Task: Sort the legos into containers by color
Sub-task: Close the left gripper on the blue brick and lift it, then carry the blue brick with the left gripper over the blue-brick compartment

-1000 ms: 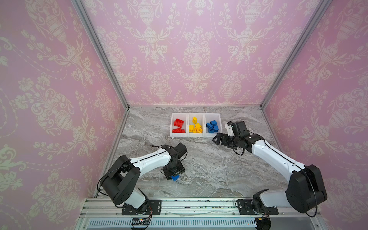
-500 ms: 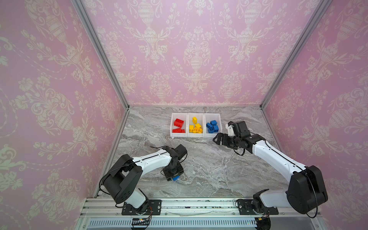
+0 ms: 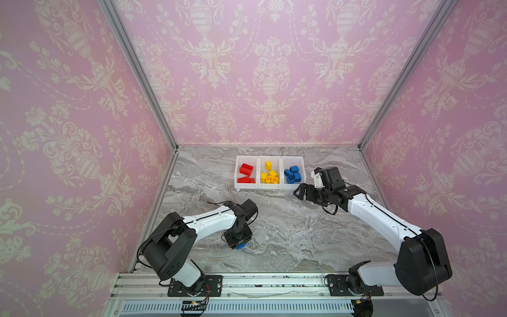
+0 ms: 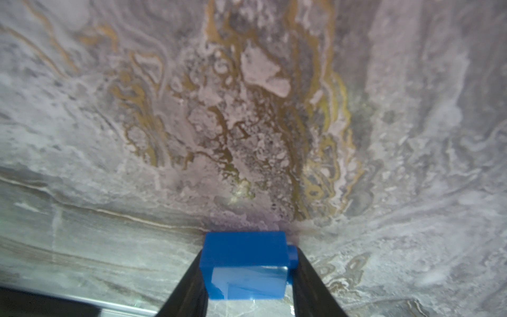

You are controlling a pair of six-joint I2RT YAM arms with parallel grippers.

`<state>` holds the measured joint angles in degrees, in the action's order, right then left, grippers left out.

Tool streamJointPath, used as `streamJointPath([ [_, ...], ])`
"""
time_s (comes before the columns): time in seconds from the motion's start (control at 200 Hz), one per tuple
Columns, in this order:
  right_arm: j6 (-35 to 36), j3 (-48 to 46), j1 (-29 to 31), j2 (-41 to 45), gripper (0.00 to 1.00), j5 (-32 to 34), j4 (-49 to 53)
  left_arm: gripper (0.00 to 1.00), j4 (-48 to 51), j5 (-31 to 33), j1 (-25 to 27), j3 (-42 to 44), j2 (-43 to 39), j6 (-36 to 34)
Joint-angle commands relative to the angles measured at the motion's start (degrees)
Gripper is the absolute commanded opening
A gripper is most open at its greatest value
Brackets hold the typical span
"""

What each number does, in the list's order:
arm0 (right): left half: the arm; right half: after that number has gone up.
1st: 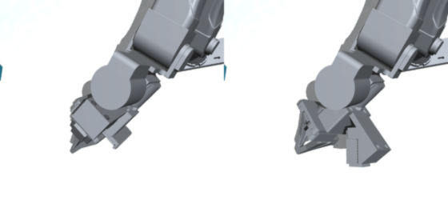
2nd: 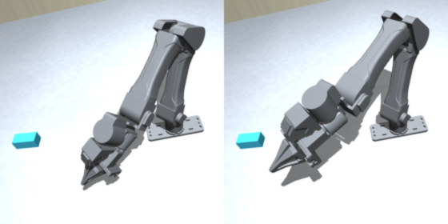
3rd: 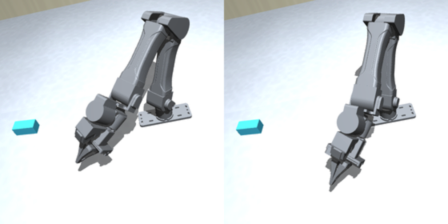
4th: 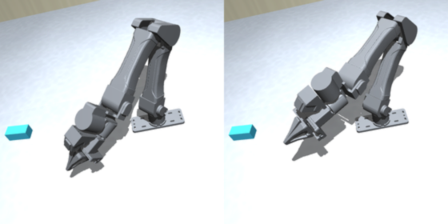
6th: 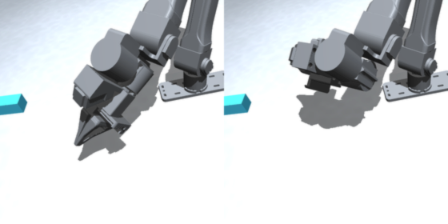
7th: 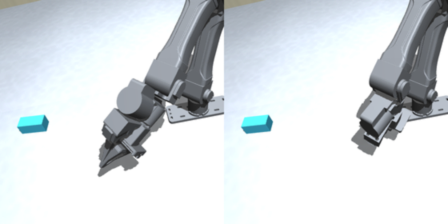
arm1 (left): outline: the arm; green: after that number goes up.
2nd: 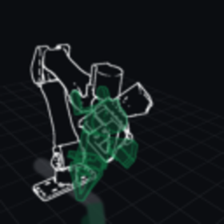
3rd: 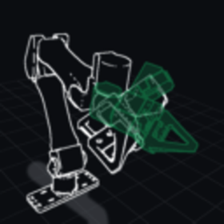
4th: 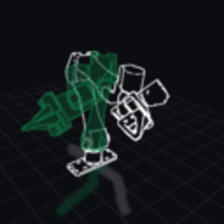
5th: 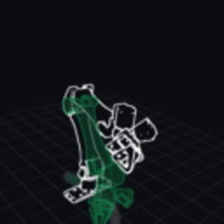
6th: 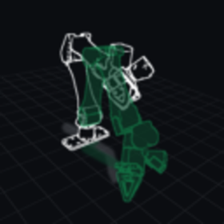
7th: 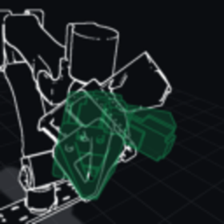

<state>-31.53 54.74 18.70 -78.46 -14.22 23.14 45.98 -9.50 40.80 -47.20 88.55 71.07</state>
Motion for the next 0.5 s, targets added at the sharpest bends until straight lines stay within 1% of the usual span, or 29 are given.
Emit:
streamJointPath([
  [0.0,-0.28,-0.80,-0.54,2.17,1.00,-0.44,-0.24,0.39,0.54,3.01,0.48,-1.15,-0.02,-0.12],
  [0.27,-0.69,-1.43,-0.81,2.34,1.00,-0.33,-0.26,0.37,4.00,7.39,0.41,-7.77,-0.54,-3.94],
  [0.495,-1.93,-3.64,-1.81,3.08,1.00,-0.94,-0.69,0.37,4.36,11.01,-0.51,-16.42,1.56,-9.12],
])
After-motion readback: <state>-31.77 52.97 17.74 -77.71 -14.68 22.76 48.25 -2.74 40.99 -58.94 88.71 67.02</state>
